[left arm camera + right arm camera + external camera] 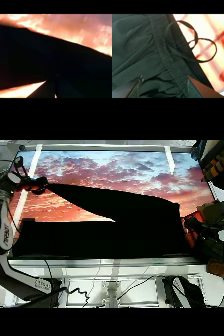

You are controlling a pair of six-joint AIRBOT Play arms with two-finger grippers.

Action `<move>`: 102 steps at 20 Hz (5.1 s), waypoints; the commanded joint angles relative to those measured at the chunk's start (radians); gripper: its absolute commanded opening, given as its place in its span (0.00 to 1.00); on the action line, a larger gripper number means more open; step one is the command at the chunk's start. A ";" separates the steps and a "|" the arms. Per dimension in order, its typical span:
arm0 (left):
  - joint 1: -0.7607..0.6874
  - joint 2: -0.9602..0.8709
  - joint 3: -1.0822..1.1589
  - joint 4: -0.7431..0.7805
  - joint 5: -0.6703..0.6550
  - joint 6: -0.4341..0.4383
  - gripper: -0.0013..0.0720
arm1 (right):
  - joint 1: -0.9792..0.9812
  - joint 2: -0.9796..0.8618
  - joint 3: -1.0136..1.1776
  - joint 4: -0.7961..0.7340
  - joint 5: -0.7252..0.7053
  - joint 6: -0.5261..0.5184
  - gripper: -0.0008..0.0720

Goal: Fold the clothes and pants, and hang the long-sleeved shirts on hangers.

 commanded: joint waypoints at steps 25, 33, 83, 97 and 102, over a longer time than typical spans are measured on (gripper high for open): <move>0.166 0.123 -0.153 0.280 -0.313 -0.073 0.65 | 0.001 0.000 0.000 -0.023 -0.079 0.000 0.86; 0.235 0.098 -0.296 0.121 -0.175 0.042 0.71 | 0.001 0.000 0.000 -0.020 -0.079 0.000 0.86; 0.331 0.375 -0.283 0.274 -0.549 0.103 0.03 | 0.000 0.002 0.176 -0.145 0.191 -0.097 0.03; 0.734 0.704 -0.842 0.035 -0.327 0.068 0.94 | 0.000 0.359 -0.216 -0.160 0.359 0.312 0.66; 0.734 0.678 -0.842 0.034 -0.269 0.068 0.94 | 0.000 0.105 -0.216 -0.054 0.373 0.516 0.73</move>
